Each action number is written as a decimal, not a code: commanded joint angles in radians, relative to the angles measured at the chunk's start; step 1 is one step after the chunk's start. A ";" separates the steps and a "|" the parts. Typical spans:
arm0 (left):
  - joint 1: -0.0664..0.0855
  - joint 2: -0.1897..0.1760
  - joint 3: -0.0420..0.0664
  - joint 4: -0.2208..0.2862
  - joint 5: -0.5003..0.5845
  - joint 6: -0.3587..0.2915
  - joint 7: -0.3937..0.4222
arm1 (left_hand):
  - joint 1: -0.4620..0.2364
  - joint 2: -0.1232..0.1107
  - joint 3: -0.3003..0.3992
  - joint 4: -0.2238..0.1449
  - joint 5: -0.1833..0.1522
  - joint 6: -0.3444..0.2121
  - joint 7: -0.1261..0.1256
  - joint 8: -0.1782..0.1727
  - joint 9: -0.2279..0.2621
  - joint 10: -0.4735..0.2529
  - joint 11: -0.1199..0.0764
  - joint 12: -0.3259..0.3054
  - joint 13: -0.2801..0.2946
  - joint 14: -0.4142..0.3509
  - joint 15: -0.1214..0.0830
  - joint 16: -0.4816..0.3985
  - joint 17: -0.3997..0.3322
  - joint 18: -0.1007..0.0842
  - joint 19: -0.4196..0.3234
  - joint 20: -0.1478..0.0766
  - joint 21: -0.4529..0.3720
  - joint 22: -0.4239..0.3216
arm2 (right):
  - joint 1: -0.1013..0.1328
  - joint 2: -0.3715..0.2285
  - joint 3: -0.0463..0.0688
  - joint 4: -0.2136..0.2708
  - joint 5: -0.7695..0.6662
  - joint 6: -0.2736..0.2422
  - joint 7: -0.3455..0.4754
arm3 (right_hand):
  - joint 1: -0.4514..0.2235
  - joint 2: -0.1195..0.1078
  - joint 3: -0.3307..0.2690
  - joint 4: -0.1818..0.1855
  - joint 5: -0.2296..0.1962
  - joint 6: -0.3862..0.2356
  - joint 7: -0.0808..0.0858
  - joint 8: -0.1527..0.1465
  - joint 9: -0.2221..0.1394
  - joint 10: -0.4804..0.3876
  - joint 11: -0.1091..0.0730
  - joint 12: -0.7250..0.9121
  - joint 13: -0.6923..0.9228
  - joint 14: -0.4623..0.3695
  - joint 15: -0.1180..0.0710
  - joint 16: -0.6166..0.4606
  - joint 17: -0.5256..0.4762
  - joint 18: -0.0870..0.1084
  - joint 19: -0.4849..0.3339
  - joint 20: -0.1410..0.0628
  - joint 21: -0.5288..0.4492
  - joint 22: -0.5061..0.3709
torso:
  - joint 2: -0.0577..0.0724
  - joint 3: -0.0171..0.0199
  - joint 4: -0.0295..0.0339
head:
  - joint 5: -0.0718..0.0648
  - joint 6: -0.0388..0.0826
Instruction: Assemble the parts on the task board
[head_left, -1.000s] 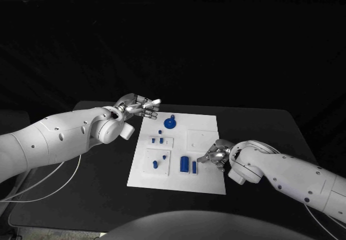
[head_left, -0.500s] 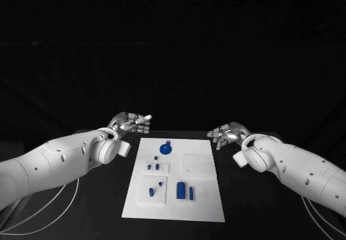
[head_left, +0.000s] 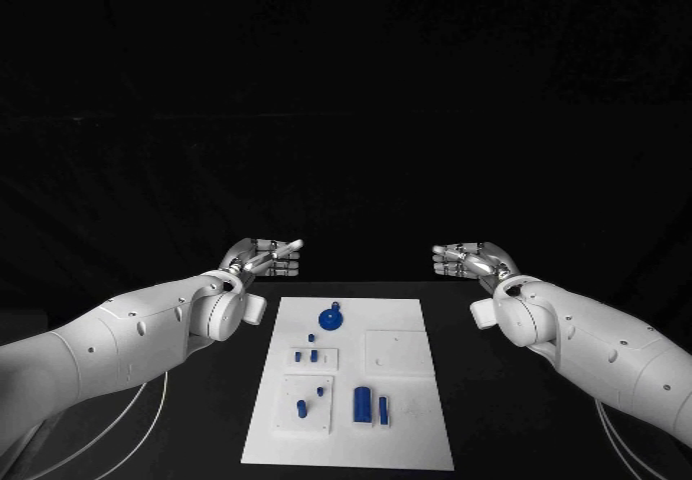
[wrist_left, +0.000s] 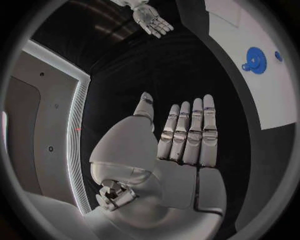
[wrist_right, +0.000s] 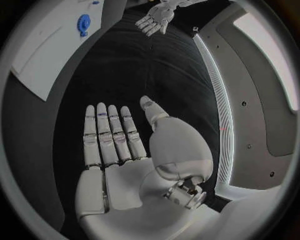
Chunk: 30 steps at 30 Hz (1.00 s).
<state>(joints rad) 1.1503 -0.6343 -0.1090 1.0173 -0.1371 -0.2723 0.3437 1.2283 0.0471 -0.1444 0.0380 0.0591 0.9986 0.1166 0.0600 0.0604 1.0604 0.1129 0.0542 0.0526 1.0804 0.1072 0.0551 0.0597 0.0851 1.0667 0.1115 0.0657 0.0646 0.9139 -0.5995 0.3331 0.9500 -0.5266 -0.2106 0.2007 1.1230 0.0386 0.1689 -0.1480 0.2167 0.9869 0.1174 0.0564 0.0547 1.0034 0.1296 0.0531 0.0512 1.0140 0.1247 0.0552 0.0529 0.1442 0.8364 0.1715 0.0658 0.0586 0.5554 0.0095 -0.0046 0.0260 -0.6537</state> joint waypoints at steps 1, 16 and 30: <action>-0.002 -0.004 0.002 0.011 0.001 -0.007 0.002 | -0.400 -0.047 0.144 -0.038 -0.059 -0.999 -0.117 -0.060 -0.060 -0.345 -0.113 -0.054 -0.053 -0.351 -0.107 -0.055 -0.060 -0.085 -0.347 -0.112 -0.066 -0.065 | 0.002 -0.003 -0.005 0.011 0.001 -0.008 -0.001 | -0.366 -0.039 -0.169 0.148 -0.217 -0.987 -0.117 -0.056 -0.055 -1.003 -0.130 -0.053 -0.051 -1.014 -0.125 -0.055 -0.053 -0.144 -0.836 -0.171 -0.066 -0.059 | -0.001 -0.0017 0.0004 | -0.002 0.002; -0.063 -0.092 0.069 0.348 0.086 -0.313 0.111 | -1.228 -0.047 0.144 -0.038 -0.059 -0.999 -0.117 -0.060 -0.060 -1.060 -0.113 -0.054 -0.053 -1.080 -0.107 -0.055 -0.060 -0.085 -1.067 -0.112 -0.066 -0.065 | 0.077 -0.102 -0.188 0.351 0.294 -0.316 0.178 | -1.123 -0.039 -0.169 0.148 -0.217 -0.987 -0.117 -0.056 -0.055 -1.003 -0.130 -0.053 -0.051 -1.014 -0.125 -0.055 -0.053 -0.144 -0.836 -0.171 -0.066 -0.059 | -0.011 -0.0095 0.0046 | -0.026 0.054; -0.100 -0.146 0.109 0.553 0.137 -0.498 0.176 | -1.228 -0.047 0.144 -0.038 -0.059 -0.999 -0.117 -0.060 -0.060 -1.060 -0.113 -0.054 -0.053 -1.080 -0.107 -0.055 -0.060 -0.085 -1.067 -0.112 -0.066 -0.065 | 0.136 -0.180 -0.332 0.618 0.524 -0.557 0.318 | -1.123 -0.039 -0.169 0.148 -0.217 -0.987 -0.117 -0.056 -0.055 -1.003 -0.130 -0.053 -0.051 -1.014 -0.125 -0.055 -0.053 -0.144 -0.836 -0.171 -0.066 -0.059 | -0.011 -0.0095 0.0046 | -0.026 0.054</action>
<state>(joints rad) 1.0505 -0.7799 -0.0014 1.5649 -0.0254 -0.7022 0.4723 0.0069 0.0002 -0.0061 -0.0017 0.0047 0.0051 -0.0002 0.0067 0.0009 0.0052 0.0001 0.0046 0.0010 0.0035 0.0002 0.0069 0.0009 0.0152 0.0037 -0.0001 0.0035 0.0009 1.0478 -0.7772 0.0024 1.5588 -0.0782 -0.6858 0.4496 0.0055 0.0000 0.0058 0.0014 0.0035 0.0038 -0.0005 0.0035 0.0009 0.0037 -0.0001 0.0053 0.0009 0.0047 0.0003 0.0054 0.0009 0.0139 0.0052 0.0001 0.0035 0.0009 0.5442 0.0000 0.0000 0.0000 -0.6000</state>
